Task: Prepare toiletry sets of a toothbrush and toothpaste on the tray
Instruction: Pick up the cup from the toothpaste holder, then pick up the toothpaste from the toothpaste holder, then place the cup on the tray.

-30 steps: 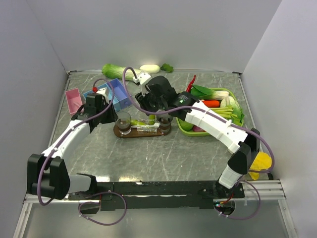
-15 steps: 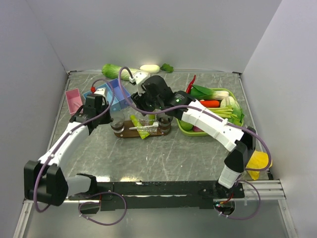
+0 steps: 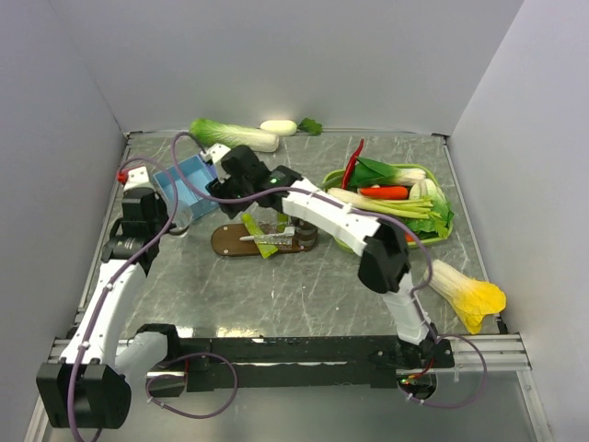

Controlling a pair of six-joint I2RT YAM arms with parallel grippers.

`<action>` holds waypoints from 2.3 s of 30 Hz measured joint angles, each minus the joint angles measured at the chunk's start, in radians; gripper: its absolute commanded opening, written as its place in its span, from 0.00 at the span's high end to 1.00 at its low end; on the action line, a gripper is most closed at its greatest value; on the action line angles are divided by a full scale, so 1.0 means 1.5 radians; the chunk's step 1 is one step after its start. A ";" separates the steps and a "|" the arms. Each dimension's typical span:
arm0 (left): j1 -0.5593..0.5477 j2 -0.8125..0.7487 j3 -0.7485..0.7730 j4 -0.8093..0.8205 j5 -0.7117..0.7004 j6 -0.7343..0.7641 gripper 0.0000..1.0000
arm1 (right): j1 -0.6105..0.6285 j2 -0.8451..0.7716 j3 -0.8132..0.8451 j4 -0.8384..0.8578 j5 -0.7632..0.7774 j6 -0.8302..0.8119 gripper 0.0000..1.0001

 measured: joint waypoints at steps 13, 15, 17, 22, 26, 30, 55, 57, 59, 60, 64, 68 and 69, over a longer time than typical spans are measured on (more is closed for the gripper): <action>0.029 -0.045 -0.021 0.026 0.002 -0.005 0.99 | 0.001 0.181 0.076 -0.035 0.077 0.024 0.31; 0.029 -0.045 -0.021 0.025 0.011 -0.005 0.99 | 0.000 0.188 0.076 -0.032 0.093 0.026 0.32; 0.029 -0.045 -0.021 0.025 0.020 -0.005 0.99 | -0.001 0.189 0.076 -0.029 0.101 0.029 0.33; 0.029 -0.045 -0.021 0.026 0.036 -0.005 0.99 | -0.005 0.189 0.076 -0.027 0.104 0.036 0.37; 0.029 -0.045 -0.021 0.026 0.040 -0.005 0.99 | -0.006 0.189 0.076 -0.027 0.099 0.036 0.39; 0.029 -0.045 -0.021 0.026 0.045 -0.005 0.99 | -0.006 0.190 0.076 -0.026 0.094 0.033 0.40; 0.029 -0.045 -0.022 0.031 0.070 -0.005 0.99 | -0.004 0.236 0.128 -0.073 0.106 0.028 0.56; 0.029 -0.045 -0.022 0.031 0.070 -0.005 0.99 | -0.003 0.236 0.128 -0.077 0.106 0.032 0.58; 0.029 -0.046 -0.022 0.031 0.070 -0.005 0.99 | -0.001 0.236 0.128 -0.077 0.105 0.036 0.59; 0.029 -0.046 -0.022 0.031 0.070 -0.005 0.99 | 0.000 0.236 0.127 -0.077 0.105 0.036 0.59; 0.029 -0.046 -0.022 0.031 0.070 -0.005 0.99 | 0.004 0.236 0.123 -0.075 0.099 0.039 0.59; 0.029 -0.046 -0.022 0.031 0.070 -0.005 0.99 | 0.016 0.236 0.122 -0.074 0.084 0.043 0.60; 0.029 -0.046 -0.022 0.031 0.070 -0.005 0.99 | 0.020 0.236 0.122 -0.072 0.080 0.044 0.60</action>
